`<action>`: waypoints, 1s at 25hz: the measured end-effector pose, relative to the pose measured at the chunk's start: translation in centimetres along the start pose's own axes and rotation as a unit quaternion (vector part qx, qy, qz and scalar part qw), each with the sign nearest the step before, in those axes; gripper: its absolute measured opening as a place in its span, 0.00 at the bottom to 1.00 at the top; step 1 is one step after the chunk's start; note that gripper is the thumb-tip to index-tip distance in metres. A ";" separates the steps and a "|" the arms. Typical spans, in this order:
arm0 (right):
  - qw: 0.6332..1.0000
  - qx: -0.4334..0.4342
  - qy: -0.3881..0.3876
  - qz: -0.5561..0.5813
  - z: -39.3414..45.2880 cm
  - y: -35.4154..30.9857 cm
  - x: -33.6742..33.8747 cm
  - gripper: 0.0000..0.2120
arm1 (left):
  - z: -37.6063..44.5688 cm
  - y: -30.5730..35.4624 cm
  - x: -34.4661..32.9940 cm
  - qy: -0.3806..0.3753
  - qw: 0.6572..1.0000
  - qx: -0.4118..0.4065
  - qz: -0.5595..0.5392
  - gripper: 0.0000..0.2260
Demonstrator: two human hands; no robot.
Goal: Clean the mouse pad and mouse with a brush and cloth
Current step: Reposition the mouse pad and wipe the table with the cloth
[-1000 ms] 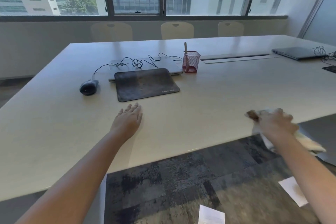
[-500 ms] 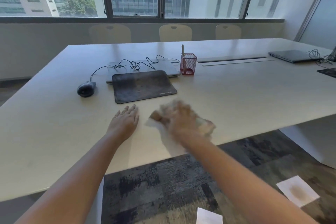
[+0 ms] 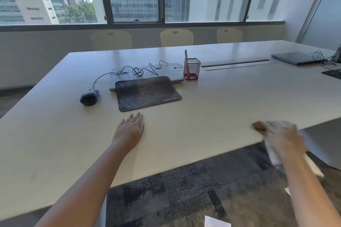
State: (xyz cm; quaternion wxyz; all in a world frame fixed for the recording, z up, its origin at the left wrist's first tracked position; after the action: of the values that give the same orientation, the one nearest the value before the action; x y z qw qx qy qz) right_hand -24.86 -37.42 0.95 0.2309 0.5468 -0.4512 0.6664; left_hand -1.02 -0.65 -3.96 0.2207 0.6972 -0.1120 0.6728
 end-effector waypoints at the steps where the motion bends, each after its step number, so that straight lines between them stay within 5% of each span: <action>1: 0.999 -0.046 0.014 0.014 0.2 0.7 0.6 0.15 | 0.0 0.0 0.0 0.000 1.000 0.000 -0.002 0.22; 3: 0.995 -0.061 0.070 0.033 -0.2 -0.1 1.6 0.16 | -0.1 0.1 0.0 -0.001 1.000 -0.001 -0.002 0.22; 5: 0.995 0.030 0.088 0.041 -1.4 -3.7 2.0 0.17 | -0.2 0.2 0.0 -0.002 1.000 -0.001 0.000 0.22; 13: 0.956 0.260 -0.120 0.067 -2.2 -17.5 -0.5 0.28 | -0.3 0.4 0.4 -0.014 1.000 -0.007 -0.008 0.22; 16: 0.949 0.288 -0.107 0.067 -1.4 -18.2 -0.7 0.33 | -0.2 0.3 0.4 -0.008 1.000 -0.007 -0.013 0.22; 19: 0.938 0.299 -0.172 -0.028 -3.9 -17.4 -5.7 0.38 | -0.3 0.4 0.3 -0.003 1.000 -0.007 -0.015 0.22; 25: 0.938 0.297 -0.159 -0.086 -4.6 -16.4 -8.0 0.35 | -0.5 0.6 0.5 -0.004 1.000 -0.015 -0.017 0.22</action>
State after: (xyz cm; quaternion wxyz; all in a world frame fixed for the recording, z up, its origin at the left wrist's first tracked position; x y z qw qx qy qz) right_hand -11.79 -24.03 -0.77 0.0397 0.7264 -0.2149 0.6516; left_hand -1.74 -0.89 -3.40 0.2422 0.6984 -0.1109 0.6642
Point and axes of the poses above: each hand's wrist, its own z-axis towards the middle knuckle, its own x-axis out of the back of the hand, y = z × x, the point moved 3 cm from there along z, towards the middle knuckle, and after that the axes turned 8 degrees about -y, right-handed, at the moved point
